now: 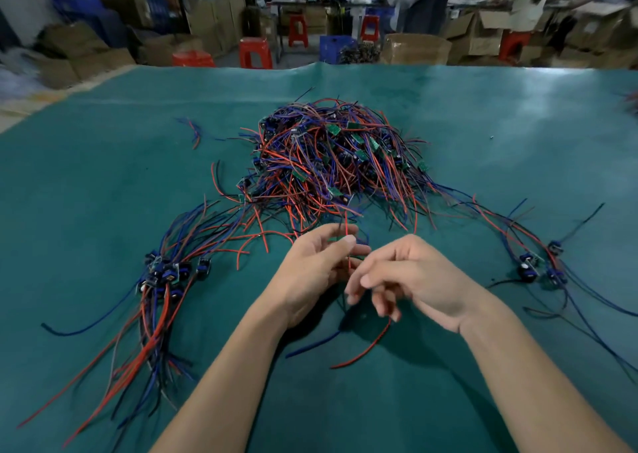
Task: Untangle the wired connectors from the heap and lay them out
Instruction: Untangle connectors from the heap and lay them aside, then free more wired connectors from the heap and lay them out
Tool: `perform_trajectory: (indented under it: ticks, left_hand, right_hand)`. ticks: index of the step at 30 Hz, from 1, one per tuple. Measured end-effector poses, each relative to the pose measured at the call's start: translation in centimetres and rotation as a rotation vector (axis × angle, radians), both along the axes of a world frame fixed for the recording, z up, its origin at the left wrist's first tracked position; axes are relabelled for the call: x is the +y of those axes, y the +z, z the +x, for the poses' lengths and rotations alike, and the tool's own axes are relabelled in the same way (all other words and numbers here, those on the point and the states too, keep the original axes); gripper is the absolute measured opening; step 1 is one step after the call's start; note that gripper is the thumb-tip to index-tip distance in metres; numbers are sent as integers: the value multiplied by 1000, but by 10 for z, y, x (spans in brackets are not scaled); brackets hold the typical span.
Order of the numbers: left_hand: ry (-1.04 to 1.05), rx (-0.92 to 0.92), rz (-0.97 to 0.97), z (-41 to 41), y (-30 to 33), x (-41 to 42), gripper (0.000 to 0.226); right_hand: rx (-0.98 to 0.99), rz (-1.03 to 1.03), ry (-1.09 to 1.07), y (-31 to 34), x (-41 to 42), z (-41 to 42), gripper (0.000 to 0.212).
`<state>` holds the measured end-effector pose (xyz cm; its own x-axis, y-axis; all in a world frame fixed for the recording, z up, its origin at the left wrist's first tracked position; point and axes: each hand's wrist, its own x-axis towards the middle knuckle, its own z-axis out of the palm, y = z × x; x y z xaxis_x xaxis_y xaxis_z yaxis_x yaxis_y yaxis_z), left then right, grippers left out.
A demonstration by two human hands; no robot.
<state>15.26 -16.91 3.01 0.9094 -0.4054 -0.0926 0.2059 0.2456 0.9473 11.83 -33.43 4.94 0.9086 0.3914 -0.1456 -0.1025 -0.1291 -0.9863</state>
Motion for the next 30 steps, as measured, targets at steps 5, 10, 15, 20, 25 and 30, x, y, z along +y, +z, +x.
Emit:
perform_trajectory:
  ticks: [5, 10, 15, 20, 25, 30]
  left_hand:
    - [7, -11, 0, 0, -2, 0, 20]
    - [-18, -33, 0, 0, -6, 2, 11]
    - [-21, -88, 59, 0, -6, 3, 23]
    - [-77, -109, 51, 0, -6, 5, 21]
    - [-105, -163, 93, 0, -9, 3, 7]
    - [-71, -231, 134, 0, -9, 2, 11]
  right_hand:
    - [75, 28, 317, -1, 6, -6, 21]
    - [84, -26, 306, -2, -1, -4, 13]
    - [-129, -58, -436, -8, -10, 9, 28]
    - [-105, 151, -515, -10, -3, 10, 4]
    - [14, 326, -439, -11, -3, 12, 8]
    - [-39, 263, -509, -14, -6, 14, 31]
